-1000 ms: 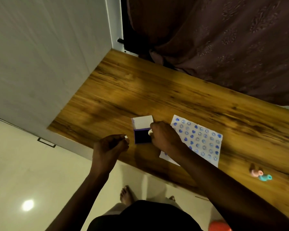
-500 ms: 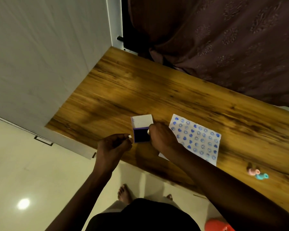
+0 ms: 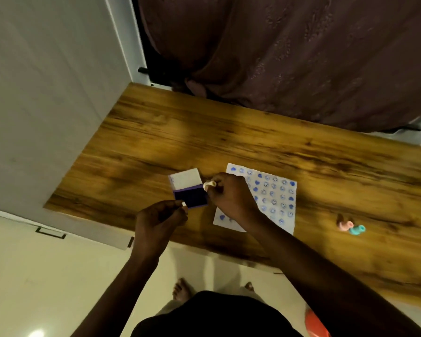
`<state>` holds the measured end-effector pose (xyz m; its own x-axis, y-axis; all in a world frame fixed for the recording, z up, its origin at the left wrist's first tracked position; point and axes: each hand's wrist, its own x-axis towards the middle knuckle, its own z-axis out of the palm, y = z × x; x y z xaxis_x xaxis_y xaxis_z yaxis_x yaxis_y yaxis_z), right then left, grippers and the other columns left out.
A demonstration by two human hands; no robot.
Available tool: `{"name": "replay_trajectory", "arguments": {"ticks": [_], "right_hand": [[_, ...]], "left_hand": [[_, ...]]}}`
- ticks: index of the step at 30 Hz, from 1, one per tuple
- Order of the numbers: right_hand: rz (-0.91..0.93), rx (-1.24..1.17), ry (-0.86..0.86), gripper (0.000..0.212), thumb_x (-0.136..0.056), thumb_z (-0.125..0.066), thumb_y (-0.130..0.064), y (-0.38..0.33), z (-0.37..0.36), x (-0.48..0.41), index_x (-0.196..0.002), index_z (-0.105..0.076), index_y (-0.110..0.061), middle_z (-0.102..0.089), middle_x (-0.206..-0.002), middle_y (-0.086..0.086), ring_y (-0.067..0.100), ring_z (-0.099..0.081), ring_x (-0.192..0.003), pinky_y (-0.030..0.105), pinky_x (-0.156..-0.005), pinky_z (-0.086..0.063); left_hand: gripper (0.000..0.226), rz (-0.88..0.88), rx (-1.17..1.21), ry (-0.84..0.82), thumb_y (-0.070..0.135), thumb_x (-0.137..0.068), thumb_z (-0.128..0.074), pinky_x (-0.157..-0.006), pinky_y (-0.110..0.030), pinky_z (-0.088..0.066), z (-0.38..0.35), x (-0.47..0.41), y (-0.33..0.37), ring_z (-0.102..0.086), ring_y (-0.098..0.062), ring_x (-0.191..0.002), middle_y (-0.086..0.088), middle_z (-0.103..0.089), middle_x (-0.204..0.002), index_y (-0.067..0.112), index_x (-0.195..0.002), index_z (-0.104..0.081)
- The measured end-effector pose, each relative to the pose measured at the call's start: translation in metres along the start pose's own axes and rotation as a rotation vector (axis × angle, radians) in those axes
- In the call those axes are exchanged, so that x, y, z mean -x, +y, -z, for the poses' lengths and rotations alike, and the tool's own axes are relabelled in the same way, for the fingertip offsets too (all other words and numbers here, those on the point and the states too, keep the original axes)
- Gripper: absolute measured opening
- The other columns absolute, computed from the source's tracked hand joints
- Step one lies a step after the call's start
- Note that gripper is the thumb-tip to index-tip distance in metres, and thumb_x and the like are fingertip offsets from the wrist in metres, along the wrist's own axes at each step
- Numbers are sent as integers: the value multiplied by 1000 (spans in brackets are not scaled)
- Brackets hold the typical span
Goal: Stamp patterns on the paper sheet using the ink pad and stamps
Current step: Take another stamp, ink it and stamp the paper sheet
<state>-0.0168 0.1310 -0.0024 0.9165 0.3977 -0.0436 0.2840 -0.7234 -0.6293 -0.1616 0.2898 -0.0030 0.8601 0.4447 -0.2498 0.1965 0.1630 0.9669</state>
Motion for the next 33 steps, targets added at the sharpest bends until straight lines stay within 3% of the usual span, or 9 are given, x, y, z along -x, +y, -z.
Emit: {"name": "replay_trajectory", "arguments": {"ticks": [2, 5, 8, 14, 18, 22, 25, 30, 33], "right_hand": [[-64, -115, 31, 17, -90, -72, -38, 16, 16, 14, -96, -76, -22, -78, -87, -8, 1, -70, -75, 7, -63, -46], [-140, -152, 68, 22, -87, -75, -45, 48, 36, 40, -96, -77, -25, -76, -89, -14, -3, -68, -81, 12, -74, -50], [-229, -155, 119, 20, -84, -79, -43, 85, 56, 67, -94, -76, -26, -73, -87, -18, -7, -66, -81, 12, -73, -49], [-346, -30, 156, 23, -87, -78, -35, 141, 93, 103, -103, -78, -18, -78, -99, -5, 11, -73, -90, 19, -75, -47], [-309, 80, 96, 18, -90, -76, -23, 158, 106, 110, -102, -76, -10, -79, -99, 4, 20, -74, -90, 10, -68, -42], [-224, 138, 35, 23, -91, -72, -19, 161, 105, 109, -110, -77, -7, -79, -107, 8, 25, -74, -95, 29, -81, -56], [-202, 165, -5, 25, -90, -69, -22, 162, 103, 105, -113, -76, -12, -78, -111, 6, 23, -73, -99, 33, -85, -57], [-222, 198, -54, 13, -88, -67, -28, 164, 104, 98, -93, -75, -19, -80, -95, 0, 15, -75, -79, 26, -69, -56], [-228, 208, -75, 11, -89, -67, -29, 167, 102, 96, -85, -73, -20, -78, -86, -1, 10, -70, -64, 12, -55, -41]], "left_hand": [[16, 19, -11, -28, 10, -91, -78, -80, -41, -65, -11, 1, -2, -80, -32, -88, -8, -83, -94, 19, -103, -82], [14, 29, -27, -66, 7, -89, -79, -74, -33, -65, -30, 0, -3, -79, -34, -84, -11, -83, -89, 18, -98, -82], [19, 21, -56, -110, 5, -88, -79, -69, -29, -65, -52, 0, -2, -79, -28, -79, -8, -83, -85, 24, -90, -83], [16, 31, -94, -167, 9, -85, -83, -63, -20, -61, -85, 0, -2, -80, -16, -72, -3, -83, -82, 25, -83, -84], [13, 86, -129, -183, 15, -84, -85, -65, -23, -63, -101, -1, -7, -81, -20, -77, 0, -84, -85, 28, -87, -83], [14, 106, -127, -211, 19, -83, -86, -68, -24, -65, -111, -1, -11, -82, -20, -82, 1, -84, -89, 31, -91, -83], [20, 102, -126, -210, 19, -83, -86, -75, -29, -67, -118, -1, -12, -82, -20, -80, 1, -85, -86, 37, -89, -84], [18, 101, -140, -196, 22, -83, -87, -75, -31, -67, -124, -4, -15, -83, -19, -81, 3, -85, -88, 36, -93, -84], [19, 107, -143, -194, 22, -83, -86, -74, -29, -67, -127, -6, -16, -82, -18, -81, 4, -85, -88, 38, -93, -83]]}}
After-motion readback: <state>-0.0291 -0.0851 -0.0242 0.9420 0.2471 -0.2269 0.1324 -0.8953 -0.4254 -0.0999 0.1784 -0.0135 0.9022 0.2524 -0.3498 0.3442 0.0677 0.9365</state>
